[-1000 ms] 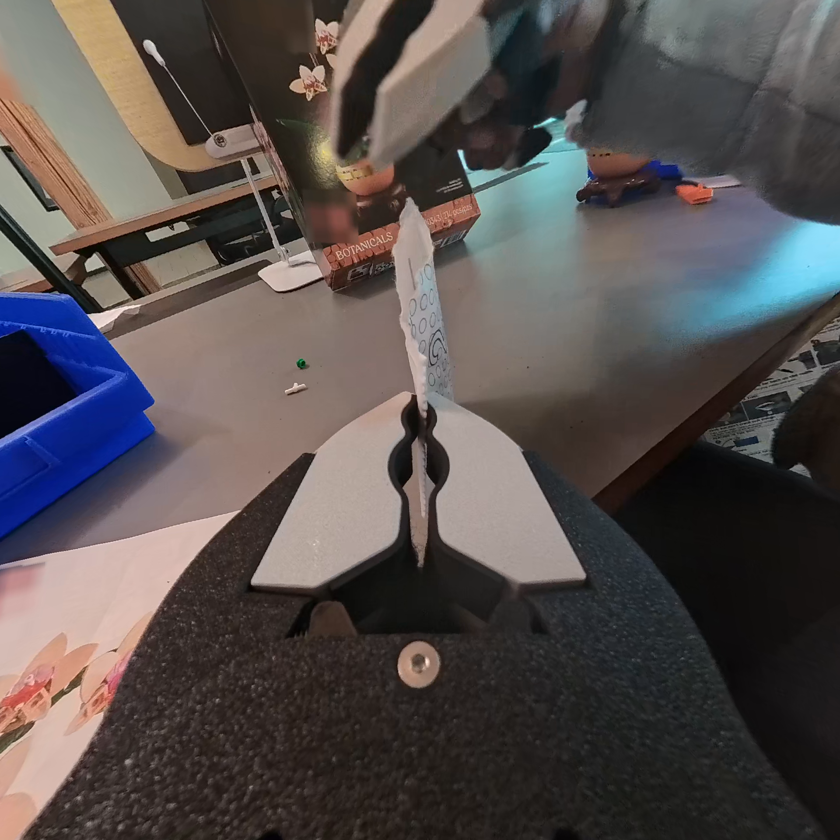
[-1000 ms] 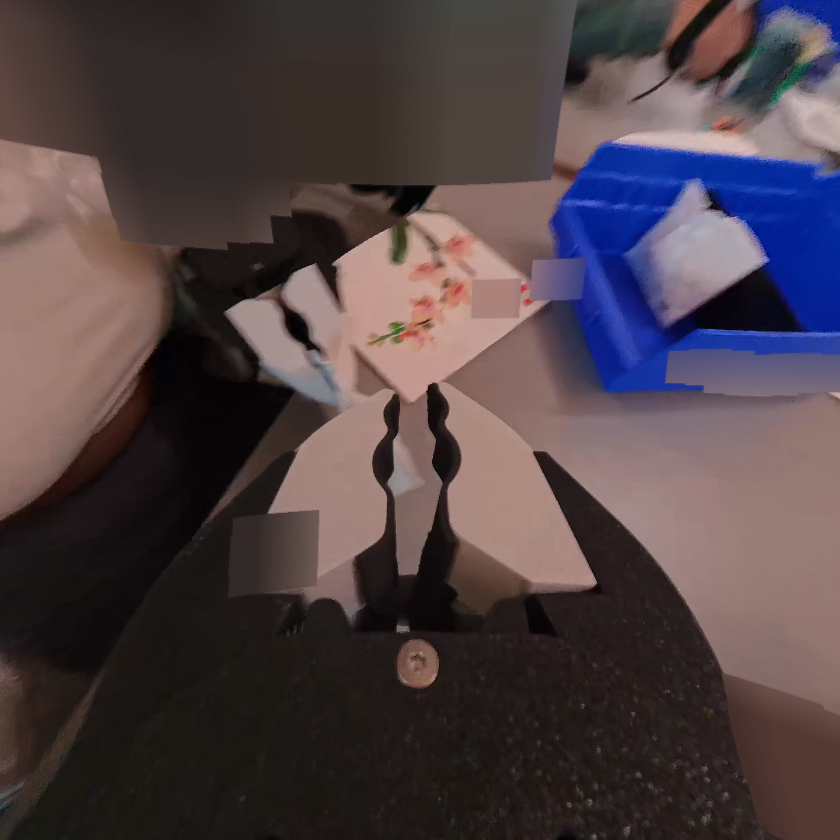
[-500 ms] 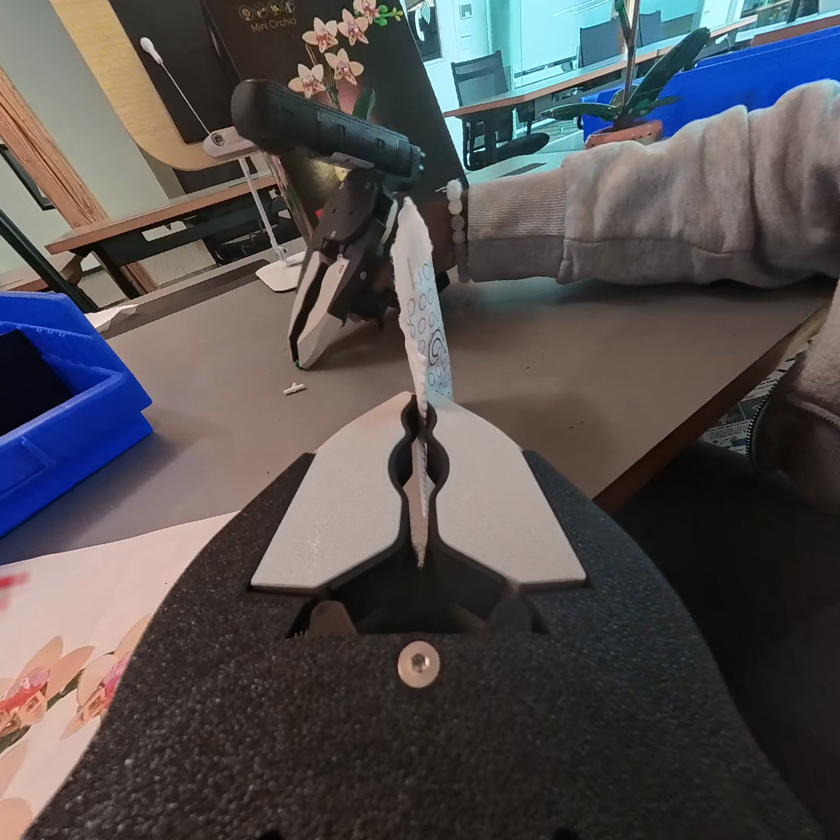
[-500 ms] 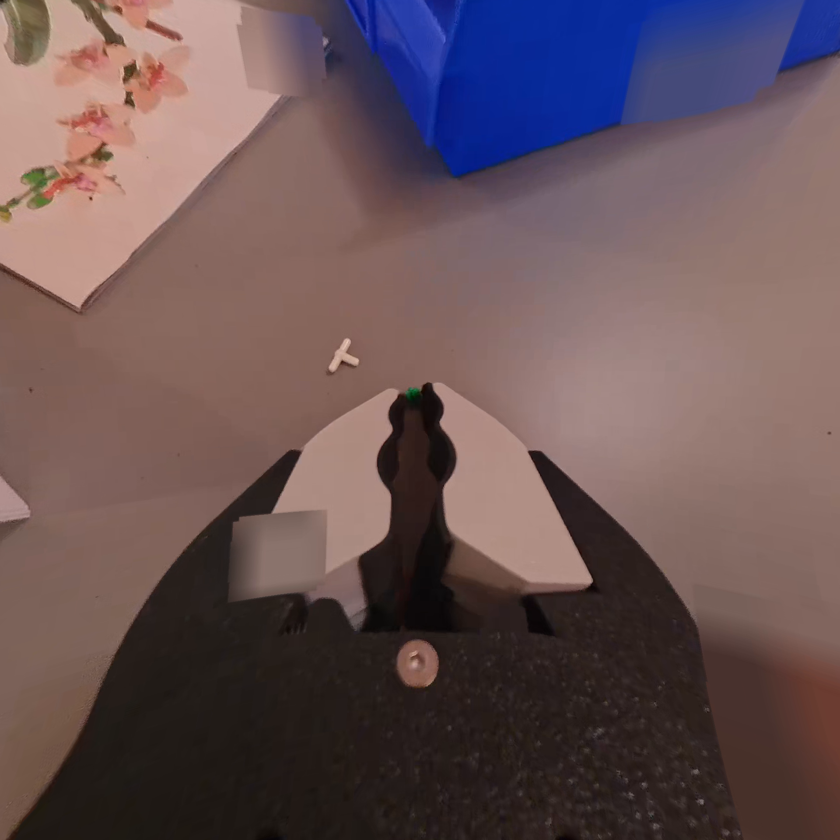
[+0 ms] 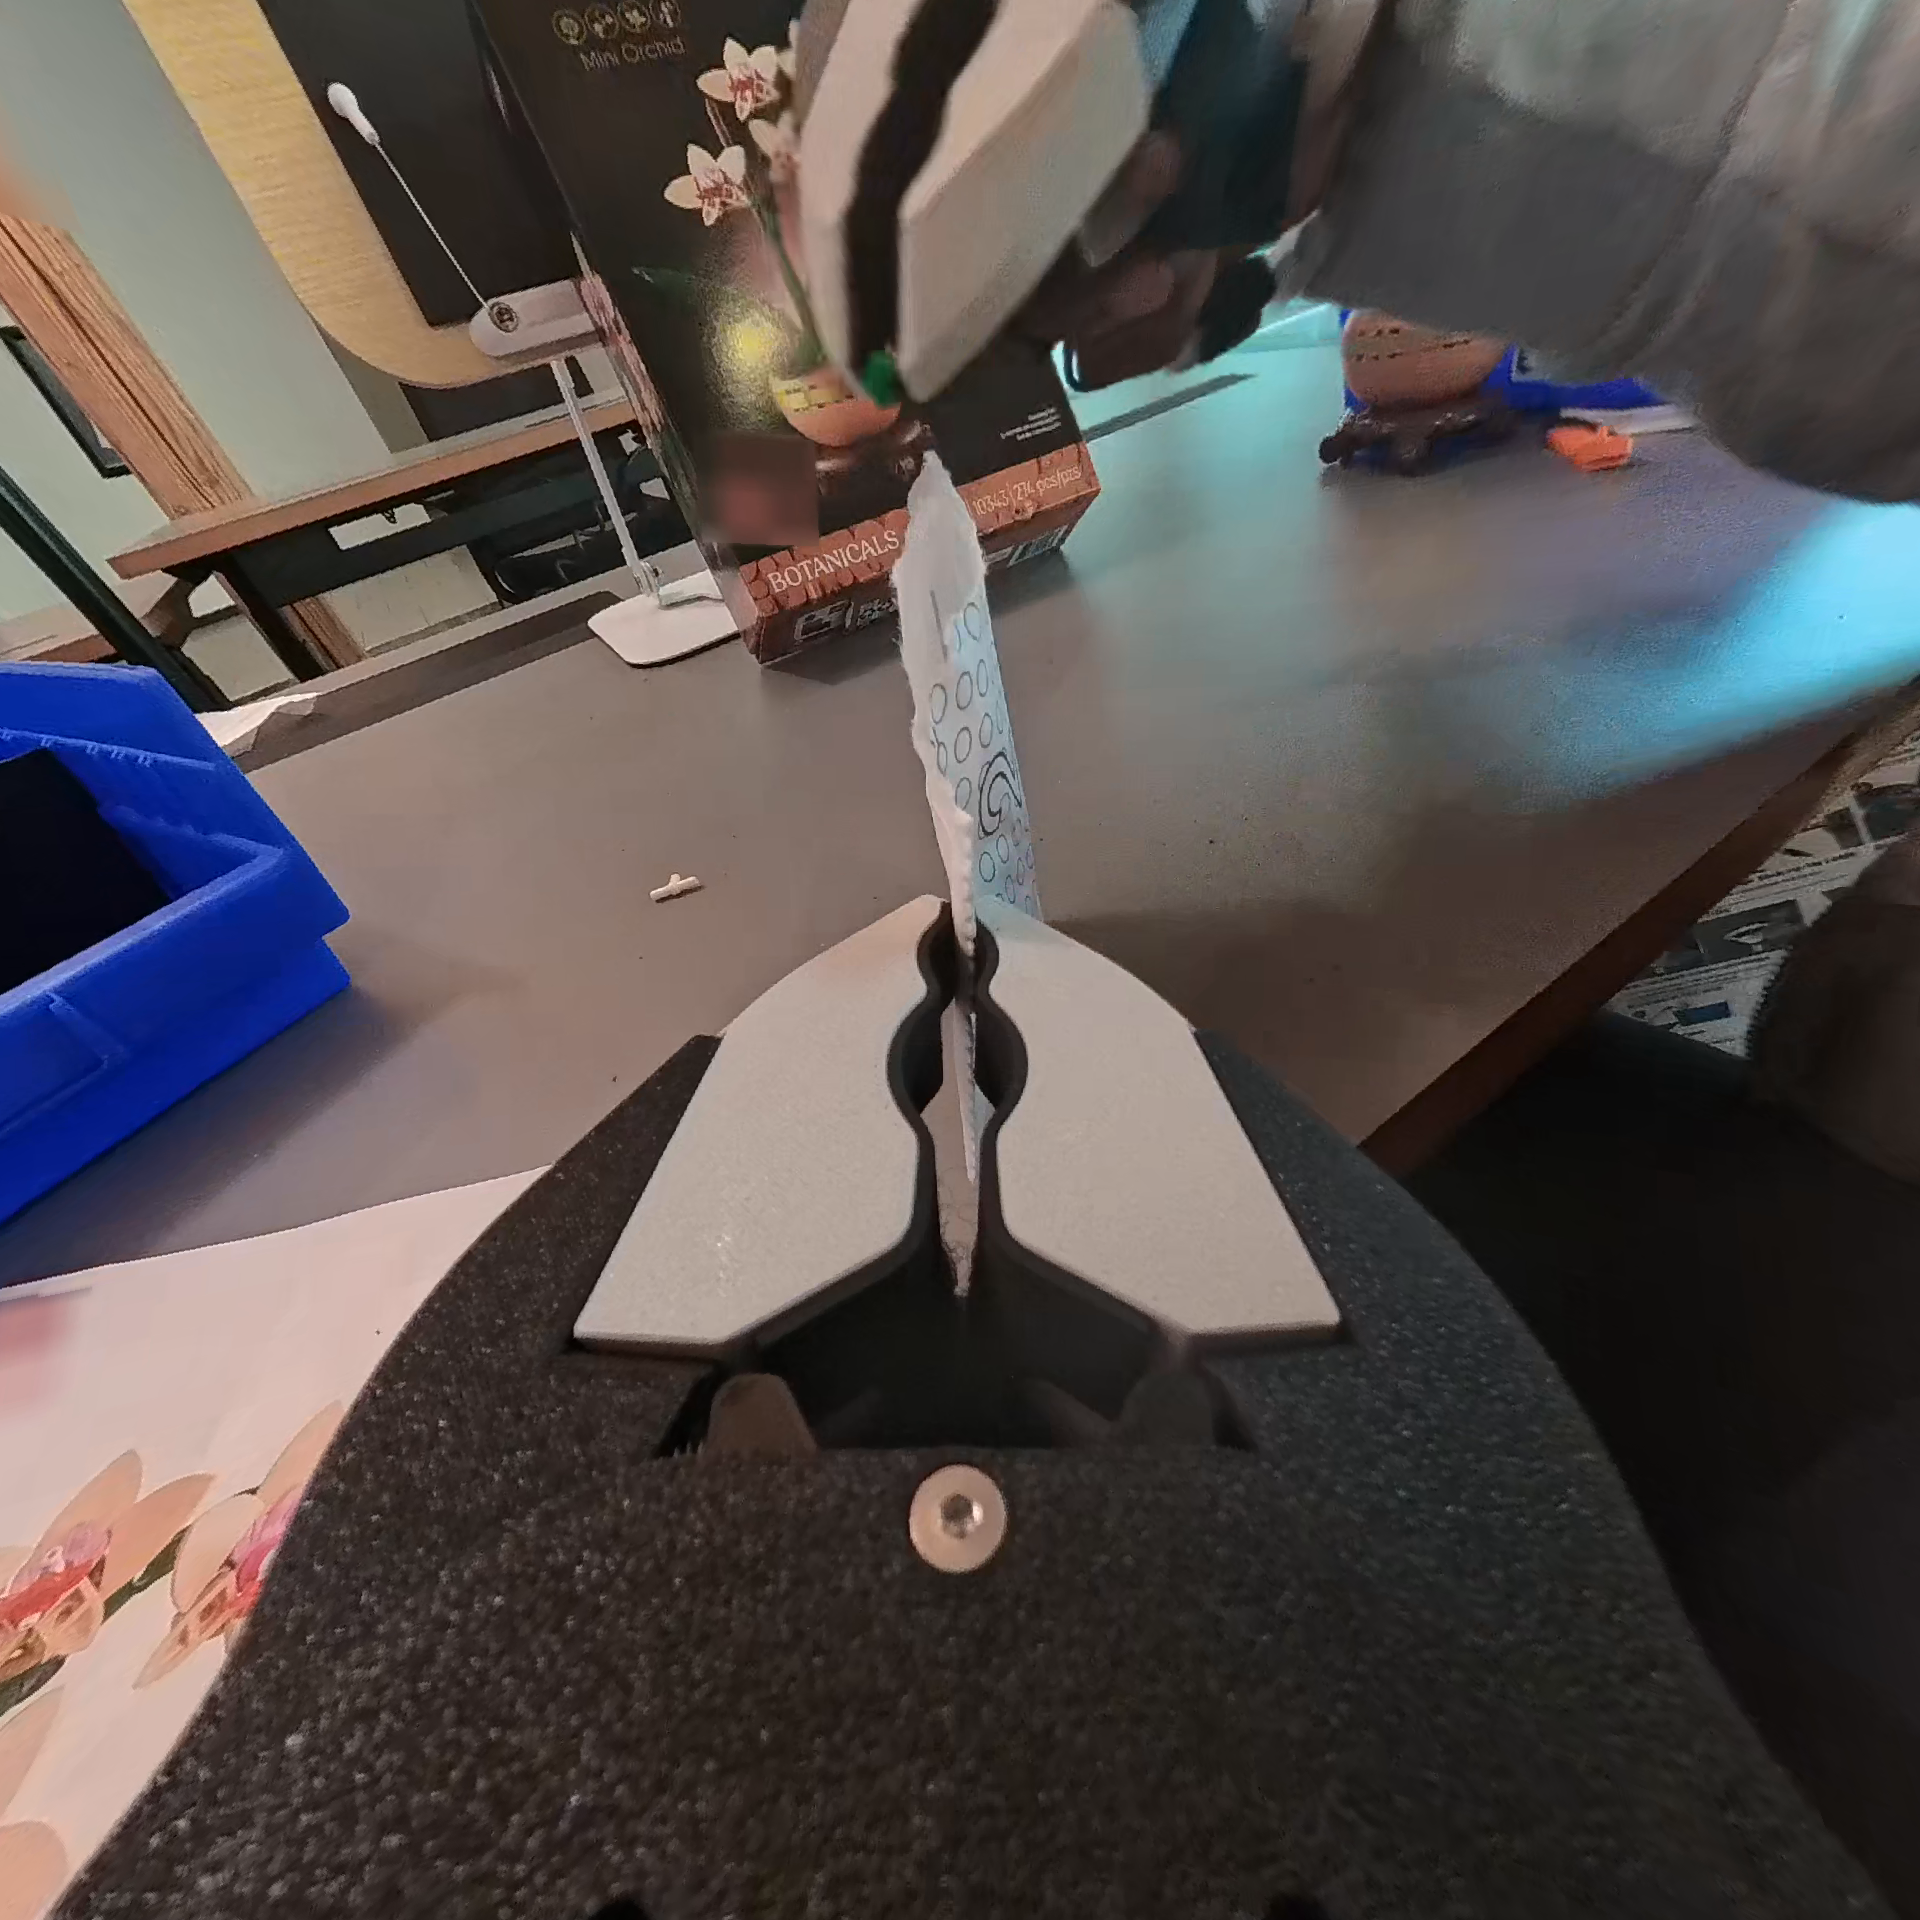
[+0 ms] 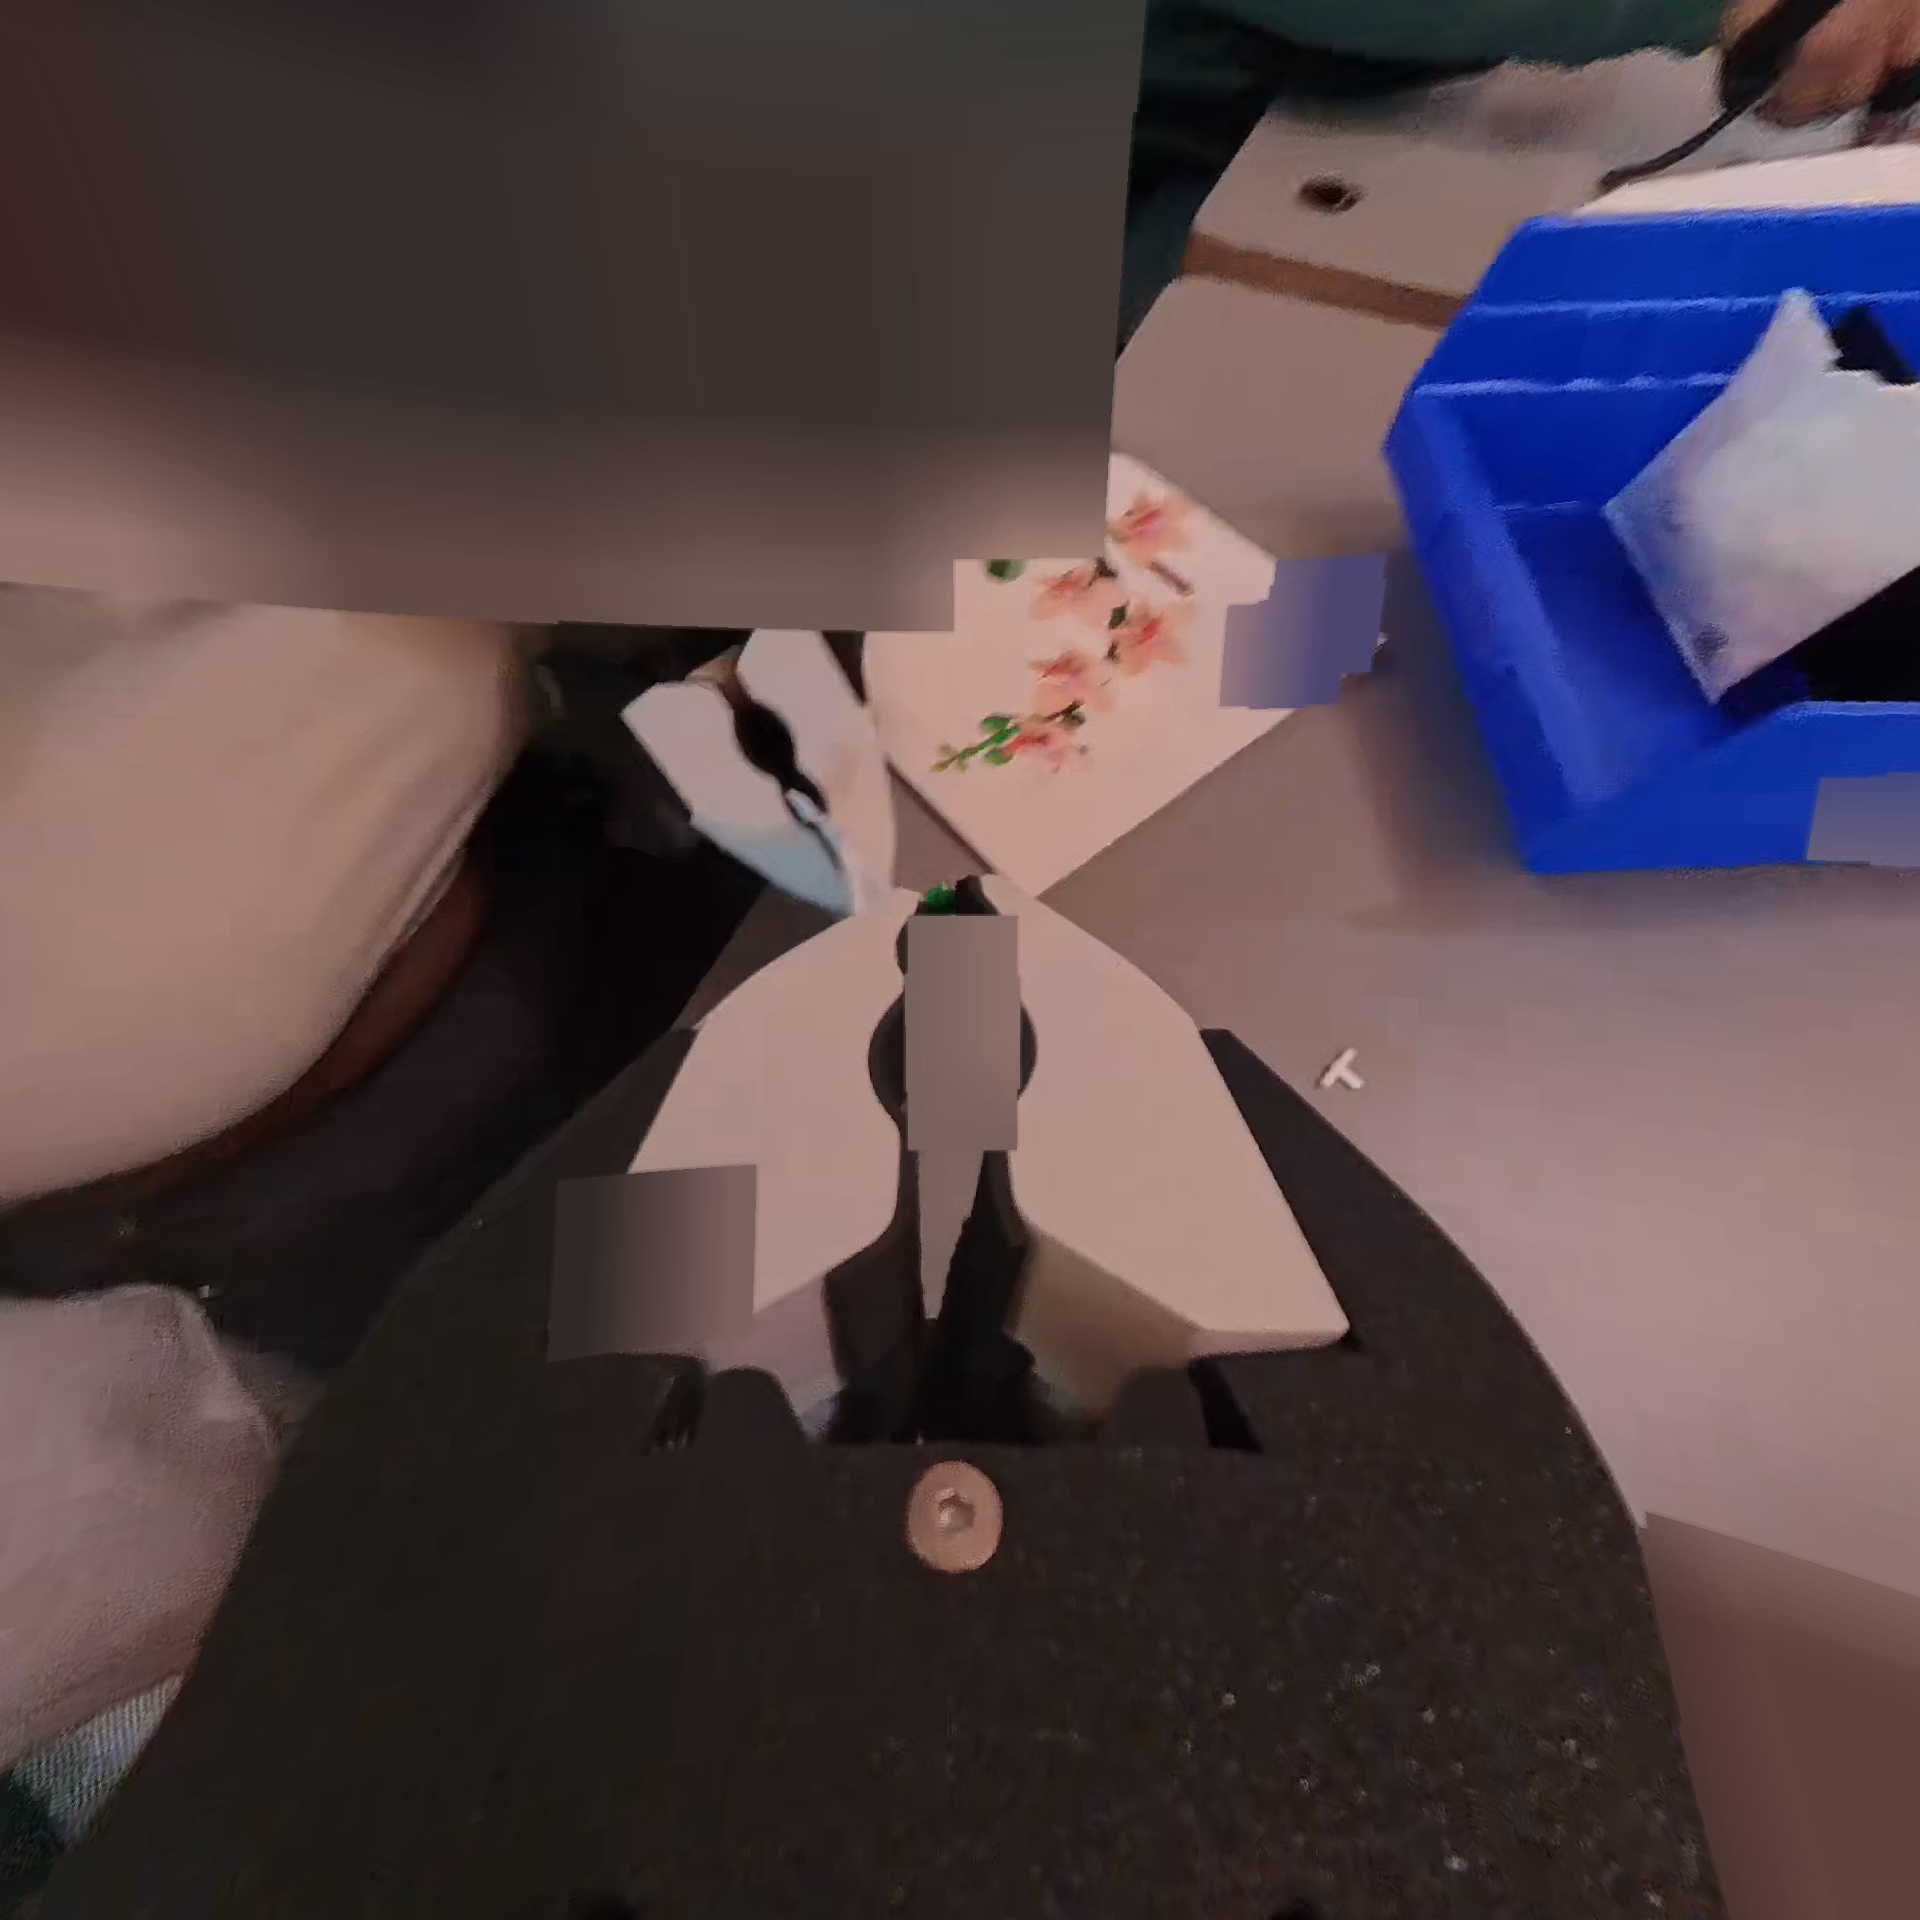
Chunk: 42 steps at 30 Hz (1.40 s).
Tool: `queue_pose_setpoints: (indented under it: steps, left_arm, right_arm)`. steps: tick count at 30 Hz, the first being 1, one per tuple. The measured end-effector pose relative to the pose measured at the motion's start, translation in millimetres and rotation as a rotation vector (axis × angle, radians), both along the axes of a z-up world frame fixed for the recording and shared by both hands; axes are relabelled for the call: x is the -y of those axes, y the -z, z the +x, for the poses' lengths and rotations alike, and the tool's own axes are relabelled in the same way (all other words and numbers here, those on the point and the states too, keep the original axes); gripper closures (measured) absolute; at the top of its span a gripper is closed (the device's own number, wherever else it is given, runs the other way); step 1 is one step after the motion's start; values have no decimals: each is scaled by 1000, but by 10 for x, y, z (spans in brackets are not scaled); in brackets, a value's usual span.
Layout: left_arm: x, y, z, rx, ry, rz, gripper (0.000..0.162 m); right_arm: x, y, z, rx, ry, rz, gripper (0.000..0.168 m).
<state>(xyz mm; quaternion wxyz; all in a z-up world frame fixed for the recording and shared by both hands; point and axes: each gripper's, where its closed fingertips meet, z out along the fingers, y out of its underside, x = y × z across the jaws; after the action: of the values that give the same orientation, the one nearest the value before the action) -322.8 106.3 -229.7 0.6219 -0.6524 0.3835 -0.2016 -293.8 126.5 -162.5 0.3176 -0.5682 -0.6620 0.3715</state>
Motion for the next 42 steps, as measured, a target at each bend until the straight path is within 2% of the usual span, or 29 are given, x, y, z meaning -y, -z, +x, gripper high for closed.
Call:
queue_pose_setpoints:
  steps: [6, 9, 13, 15, 18, 20, 22, 26, 31, 36, 42]
  left_arm:
    - [20, -13, 7, -2, 1, 8, 162]
    - [17, -16, 11, -2, 1, 8, 162]
    - [11, -11, 18, -1, 2, 8, 162]
    - [5, -11, 24, 0, 2, 8, 162]
    - [10, -6, 23, 1, 4, 7, 162]
    - [19, -10, 25, 1, 5, 8, 162]
    - [2, -6, 29, 0, 5, 7, 162]
    - [24, -16, 21, 1, 8, 6, 162]
    - [18, -5, 21, 6, 13, 1, 162]
    - [8, -5, 19, 11, 12, 1, 162]
    - [14, -11, 12, 12, 9, 3, 162]
  right_arm:
    - [99, 211, 31, 173, 20, 46, 158]
    - [87, 258, 48, 199, 23, 59, 156]
    - [71, 234, 47, 190, 28, 65, 156]
    - [16, 139, 47, 117, 24, 73, 156]
    - [-393, 84, 31, -18, 131, 33, 154]
    - [-762, 290, -33, -38, 248, -28, 147]
    - [-1027, 651, -100, 36, 328, -60, 144]
    - [-1238, 1099, -204, 158, 393, -49, 144]
    - [-1285, 1196, -223, 203, 410, -77, 149]
    - [-1231, 1188, -234, 208, 363, -127, 167]
    - [-1229, 1189, -229, 215, 347, -103, 167]
